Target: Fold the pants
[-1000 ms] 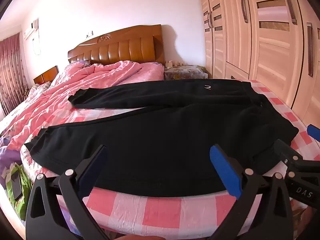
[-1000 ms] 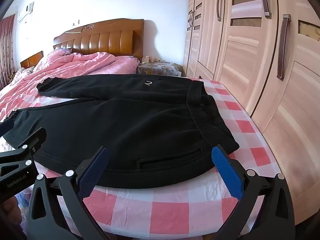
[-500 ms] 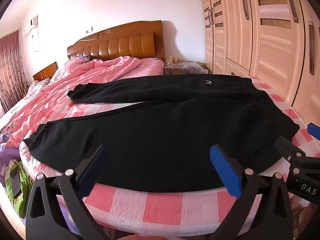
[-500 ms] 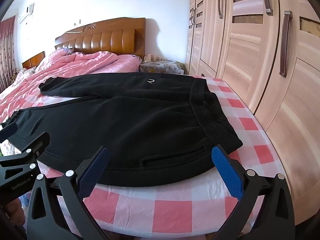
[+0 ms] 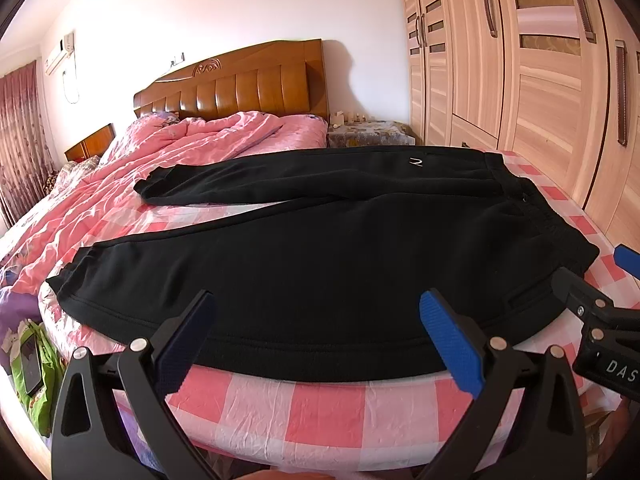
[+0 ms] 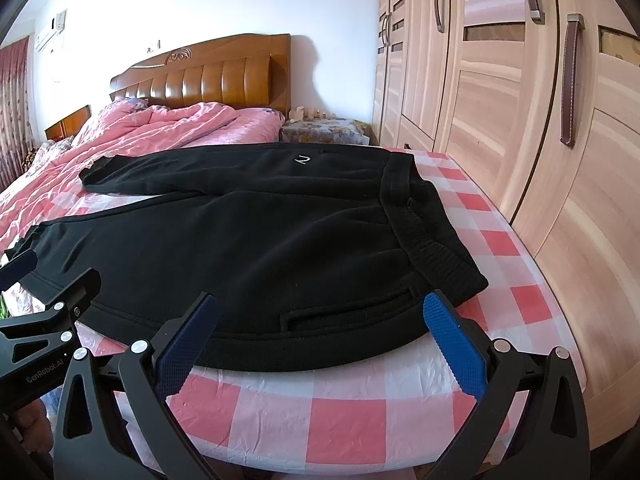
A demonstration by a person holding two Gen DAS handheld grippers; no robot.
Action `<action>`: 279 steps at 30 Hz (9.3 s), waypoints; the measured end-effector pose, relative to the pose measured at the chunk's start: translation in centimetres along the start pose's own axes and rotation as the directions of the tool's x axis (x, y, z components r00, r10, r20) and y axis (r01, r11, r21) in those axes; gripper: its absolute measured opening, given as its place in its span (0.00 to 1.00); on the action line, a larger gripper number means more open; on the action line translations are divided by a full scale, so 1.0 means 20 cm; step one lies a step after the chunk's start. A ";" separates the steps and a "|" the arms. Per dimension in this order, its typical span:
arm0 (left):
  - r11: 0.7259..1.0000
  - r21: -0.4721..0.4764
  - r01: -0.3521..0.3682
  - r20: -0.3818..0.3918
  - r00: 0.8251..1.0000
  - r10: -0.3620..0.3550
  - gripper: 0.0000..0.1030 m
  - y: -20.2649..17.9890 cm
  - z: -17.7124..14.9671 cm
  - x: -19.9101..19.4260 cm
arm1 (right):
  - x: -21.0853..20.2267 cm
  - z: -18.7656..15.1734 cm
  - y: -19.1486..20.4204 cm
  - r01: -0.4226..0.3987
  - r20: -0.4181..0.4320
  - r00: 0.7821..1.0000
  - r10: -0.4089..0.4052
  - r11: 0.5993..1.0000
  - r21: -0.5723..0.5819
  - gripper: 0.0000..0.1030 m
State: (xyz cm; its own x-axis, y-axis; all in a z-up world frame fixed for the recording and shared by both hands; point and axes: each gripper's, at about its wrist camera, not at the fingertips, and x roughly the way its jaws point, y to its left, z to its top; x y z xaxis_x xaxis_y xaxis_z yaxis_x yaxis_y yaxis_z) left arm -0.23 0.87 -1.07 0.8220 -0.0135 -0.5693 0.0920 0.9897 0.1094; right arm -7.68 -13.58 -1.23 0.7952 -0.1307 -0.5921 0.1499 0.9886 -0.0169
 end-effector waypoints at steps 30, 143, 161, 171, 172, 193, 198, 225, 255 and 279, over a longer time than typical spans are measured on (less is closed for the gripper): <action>1.000 -0.004 0.002 -0.020 1.000 -0.002 0.99 0.02 0.00 0.01 | 0.01 -0.01 -0.01 -0.017 -0.014 1.000 0.017 1.000 0.017 0.96; 0.924 -0.289 0.250 -0.259 0.909 -0.326 0.06 -0.11 1.19 1.48 | 1.28 1.08 -0.49 -0.358 -0.161 0.930 0.330 0.913 -0.195 0.10; 0.949 -0.065 0.308 -0.248 0.916 -0.314 0.07 -0.09 0.49 0.98 | 1.26 0.64 -0.43 -0.301 -0.372 0.897 0.239 0.946 -0.118 0.10; 0.951 -0.058 0.305 -0.261 0.914 -0.309 0.12 -0.13 0.42 1.02 | 1.26 0.58 -0.29 -0.317 -0.374 0.893 0.251 0.940 -0.126 0.95; 0.949 -0.063 0.309 -0.250 0.916 -0.315 0.21 -0.11 0.44 1.00 | 1.25 0.59 -0.29 -0.304 -0.356 0.902 0.244 0.945 -0.122 0.95; 0.936 -0.294 0.194 -0.355 0.887 -0.296 0.71 -0.06 0.85 1.25 | 1.46 0.83 -0.43 -0.051 -0.266 0.957 0.119 0.967 0.249 0.26; 0.909 -0.381 0.172 -0.257 0.924 -0.282 0.74 0.05 0.78 1.09 | 1.31 0.79 -0.48 -0.094 -0.167 0.977 0.136 0.967 0.236 0.20; 0.944 -0.280 0.177 -0.031 0.981 -0.193 0.11 0.15 0.52 0.81 | 1.25 0.66 -0.63 -0.325 -0.111 0.881 0.460 0.758 0.565 0.37; 0.941 -0.242 0.237 -0.069 0.963 -0.261 0.12 0.14 0.22 0.77 | 1.30 0.72 -0.49 0.038 -0.298 0.936 0.188 0.788 0.614 0.96; 0.823 -0.469 0.321 -0.081 0.912 -0.402 0.08 0.37 0.39 0.76 | 0.98 0.38 -0.75 -0.297 0.051 0.941 0.334 0.744 0.599 0.14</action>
State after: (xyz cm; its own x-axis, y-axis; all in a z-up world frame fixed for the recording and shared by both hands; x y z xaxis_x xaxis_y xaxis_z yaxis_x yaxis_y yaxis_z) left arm 17.23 6.98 -2.59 0.6675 -0.3988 -0.6288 0.0764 0.8767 -0.4748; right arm 10.16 -31.61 -6.53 0.8286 0.2035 -0.5216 0.2273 0.7291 0.6455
